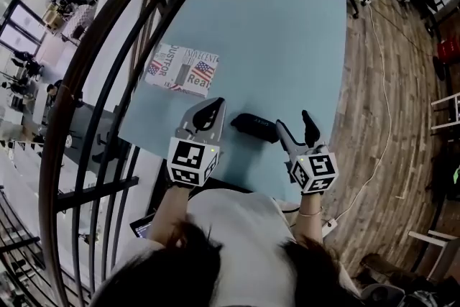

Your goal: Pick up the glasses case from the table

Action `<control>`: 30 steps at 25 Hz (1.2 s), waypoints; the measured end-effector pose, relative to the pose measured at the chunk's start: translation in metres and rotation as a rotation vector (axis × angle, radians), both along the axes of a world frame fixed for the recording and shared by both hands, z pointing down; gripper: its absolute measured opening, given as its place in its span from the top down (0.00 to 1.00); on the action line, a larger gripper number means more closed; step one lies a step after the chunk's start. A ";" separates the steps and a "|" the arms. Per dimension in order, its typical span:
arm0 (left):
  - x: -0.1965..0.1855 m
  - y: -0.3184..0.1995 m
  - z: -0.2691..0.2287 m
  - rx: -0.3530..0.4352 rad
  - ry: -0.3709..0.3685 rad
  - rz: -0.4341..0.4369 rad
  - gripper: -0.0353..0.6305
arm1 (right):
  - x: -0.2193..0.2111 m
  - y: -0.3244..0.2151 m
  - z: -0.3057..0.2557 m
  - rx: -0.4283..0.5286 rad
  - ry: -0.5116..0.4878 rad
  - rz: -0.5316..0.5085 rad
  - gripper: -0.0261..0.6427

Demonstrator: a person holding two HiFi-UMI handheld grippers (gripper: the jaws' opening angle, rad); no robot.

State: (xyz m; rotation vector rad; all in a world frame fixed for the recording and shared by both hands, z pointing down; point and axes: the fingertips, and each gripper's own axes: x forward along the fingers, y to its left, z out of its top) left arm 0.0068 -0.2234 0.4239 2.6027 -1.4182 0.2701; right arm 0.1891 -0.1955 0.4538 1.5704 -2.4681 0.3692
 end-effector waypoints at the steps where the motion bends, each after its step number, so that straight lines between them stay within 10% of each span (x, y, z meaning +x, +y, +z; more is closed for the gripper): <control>1: 0.000 -0.001 0.000 -0.003 -0.001 0.003 0.86 | -0.001 -0.001 0.000 -0.003 0.002 -0.006 0.51; 30: 0.002 -0.018 0.027 -0.079 0.006 0.050 0.86 | -0.047 -0.011 0.075 -0.217 0.276 -0.364 0.42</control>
